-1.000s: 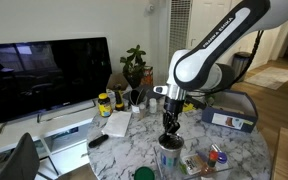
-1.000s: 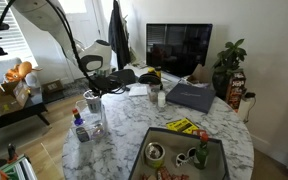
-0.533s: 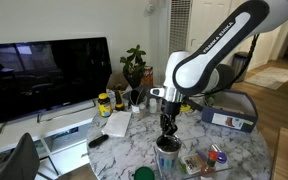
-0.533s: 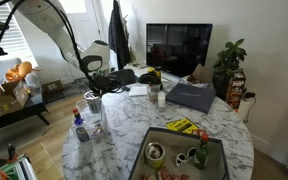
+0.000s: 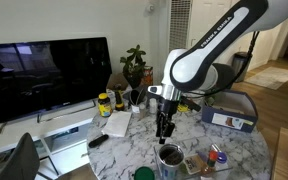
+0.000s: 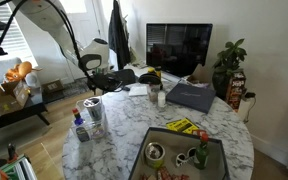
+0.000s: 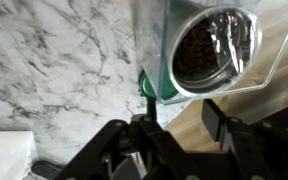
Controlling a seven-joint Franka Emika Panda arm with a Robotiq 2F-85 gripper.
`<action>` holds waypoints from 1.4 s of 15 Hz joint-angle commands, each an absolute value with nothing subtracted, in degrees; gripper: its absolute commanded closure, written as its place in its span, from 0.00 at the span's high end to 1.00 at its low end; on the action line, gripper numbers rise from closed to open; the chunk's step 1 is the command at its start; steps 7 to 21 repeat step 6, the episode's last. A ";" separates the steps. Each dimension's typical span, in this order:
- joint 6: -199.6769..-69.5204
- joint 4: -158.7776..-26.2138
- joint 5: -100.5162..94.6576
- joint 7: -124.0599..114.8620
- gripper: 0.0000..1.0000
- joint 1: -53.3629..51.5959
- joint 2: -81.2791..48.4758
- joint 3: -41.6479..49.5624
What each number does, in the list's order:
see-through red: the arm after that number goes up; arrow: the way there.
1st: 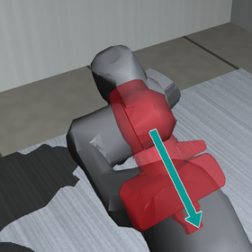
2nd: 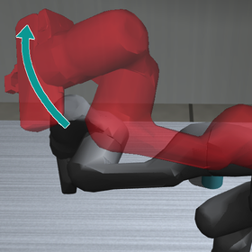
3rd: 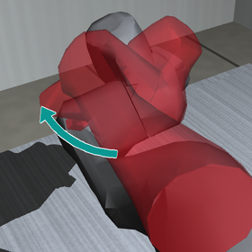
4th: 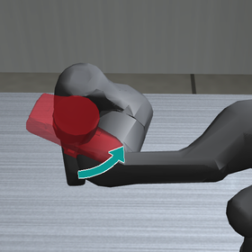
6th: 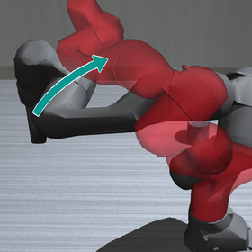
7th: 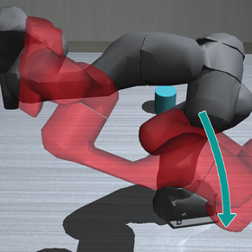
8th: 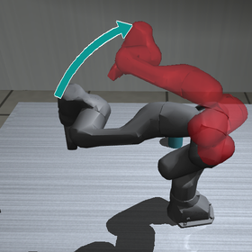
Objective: Put the silver cup in the clear box
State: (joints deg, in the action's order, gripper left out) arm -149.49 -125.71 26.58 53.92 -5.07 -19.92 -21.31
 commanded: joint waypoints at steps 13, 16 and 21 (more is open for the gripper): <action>-148.01 -129.01 52.66 76.50 0.95 6.02 -10.83 -34.08; -148.01 -129.01 52.66 76.50 0.95 6.02 -10.83 -34.08; -148.01 -129.01 52.66 76.50 0.95 6.02 -10.83 -34.08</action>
